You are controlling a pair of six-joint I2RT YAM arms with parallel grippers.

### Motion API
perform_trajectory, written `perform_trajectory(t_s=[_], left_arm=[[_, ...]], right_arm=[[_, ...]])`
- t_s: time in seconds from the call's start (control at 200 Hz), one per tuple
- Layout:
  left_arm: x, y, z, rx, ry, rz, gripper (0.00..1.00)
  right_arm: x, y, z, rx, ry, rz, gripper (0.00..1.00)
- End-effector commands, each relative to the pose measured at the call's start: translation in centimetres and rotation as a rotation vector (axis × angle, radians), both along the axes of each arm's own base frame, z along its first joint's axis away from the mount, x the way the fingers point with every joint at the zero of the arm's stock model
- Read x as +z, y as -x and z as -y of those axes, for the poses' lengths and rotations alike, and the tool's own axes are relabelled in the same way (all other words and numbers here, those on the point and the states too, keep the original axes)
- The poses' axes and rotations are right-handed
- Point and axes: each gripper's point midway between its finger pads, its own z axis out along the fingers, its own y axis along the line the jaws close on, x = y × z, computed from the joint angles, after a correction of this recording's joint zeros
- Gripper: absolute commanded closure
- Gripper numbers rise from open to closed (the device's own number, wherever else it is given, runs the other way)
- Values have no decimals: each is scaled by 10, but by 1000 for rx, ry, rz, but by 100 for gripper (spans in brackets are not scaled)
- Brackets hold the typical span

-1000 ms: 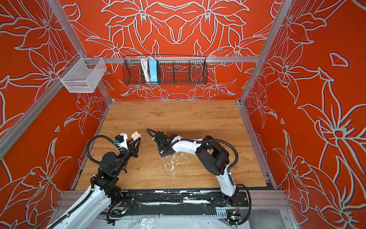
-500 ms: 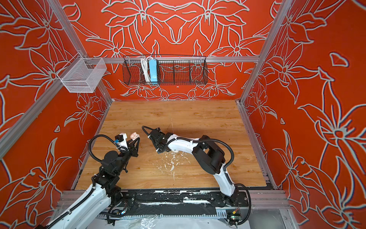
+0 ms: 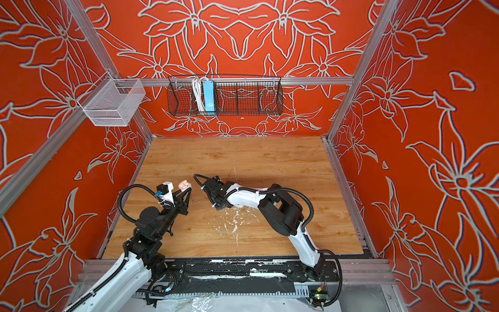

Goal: Insert wireless bluetooth earbuds into charging case
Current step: Pick up the wireless bluetooth earbud from the center of the table.

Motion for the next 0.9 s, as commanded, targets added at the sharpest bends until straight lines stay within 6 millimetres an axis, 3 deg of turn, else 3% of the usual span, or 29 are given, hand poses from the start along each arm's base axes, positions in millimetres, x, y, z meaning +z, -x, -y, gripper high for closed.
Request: perform_trajectory(t_s=[0.0, 0.175, 0.305, 0.535, 0.896], left_arm=[[11, 1, 1, -8, -1, 37, 100], [11, 1, 0, -6, -2, 34, 100], [12, 1, 0, -6, 0, 36, 100], [13, 1, 0, -7, 1, 39, 100], [13, 2, 0, -8, 2, 40, 100]], right_arm=[[-4, -2, 2, -10, 32, 3, 66], [-10, 0, 3, -13, 38, -10, 66], [-12, 1, 4, -17, 42, -14, 73], [-6, 3, 6, -30, 27, -16, 76], [-6, 11, 7, -24, 8, -46, 72]])
